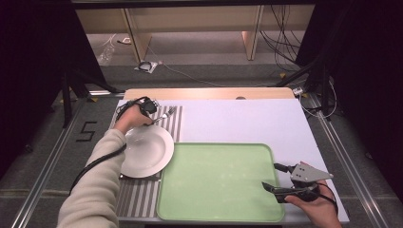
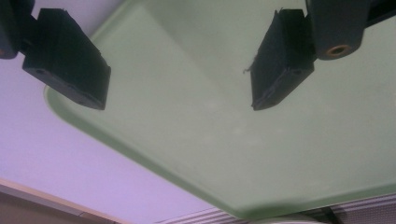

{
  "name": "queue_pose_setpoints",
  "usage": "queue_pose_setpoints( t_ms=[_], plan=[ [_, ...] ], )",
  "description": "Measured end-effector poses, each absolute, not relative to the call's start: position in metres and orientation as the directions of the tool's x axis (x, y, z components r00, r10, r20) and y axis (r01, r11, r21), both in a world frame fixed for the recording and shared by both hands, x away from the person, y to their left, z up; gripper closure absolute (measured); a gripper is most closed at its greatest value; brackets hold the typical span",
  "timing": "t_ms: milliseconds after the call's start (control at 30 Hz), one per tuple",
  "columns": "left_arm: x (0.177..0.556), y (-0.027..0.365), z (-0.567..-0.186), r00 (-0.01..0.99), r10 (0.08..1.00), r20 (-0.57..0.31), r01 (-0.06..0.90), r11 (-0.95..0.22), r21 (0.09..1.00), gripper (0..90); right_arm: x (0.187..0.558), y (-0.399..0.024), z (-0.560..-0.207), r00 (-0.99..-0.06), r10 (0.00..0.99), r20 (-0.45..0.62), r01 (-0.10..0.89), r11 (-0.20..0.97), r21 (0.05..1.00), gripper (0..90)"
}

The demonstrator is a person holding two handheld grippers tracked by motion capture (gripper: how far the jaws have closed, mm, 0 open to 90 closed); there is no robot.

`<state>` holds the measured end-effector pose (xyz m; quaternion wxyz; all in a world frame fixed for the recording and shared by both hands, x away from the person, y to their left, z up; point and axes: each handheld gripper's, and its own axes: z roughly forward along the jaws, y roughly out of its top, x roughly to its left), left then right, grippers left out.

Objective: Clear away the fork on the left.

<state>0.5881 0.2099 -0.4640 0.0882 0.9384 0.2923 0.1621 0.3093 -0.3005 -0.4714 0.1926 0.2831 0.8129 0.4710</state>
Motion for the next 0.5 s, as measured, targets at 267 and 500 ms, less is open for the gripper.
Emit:
queue_pose_setpoints(
  t_ms=[267, 500],
  plan=[
    [0.5868, 0.2121, -0.4641, 0.757, 0.603, 0.252, 0.536, -0.793, 0.288, 77.2, 0.3097, -0.3004, -0.4716, -0.765, 0.642, -0.047, 0.274, 0.391, 0.879, 21.1],
    [0.5854, 0.2153, -0.4622, 0.719, 0.642, 0.266, 0.565, -0.762, 0.316, 77.3, 0.3094, -0.3001, -0.4715, -0.766, 0.642, -0.047, 0.275, 0.392, 0.878, 21.1]
  ],
)
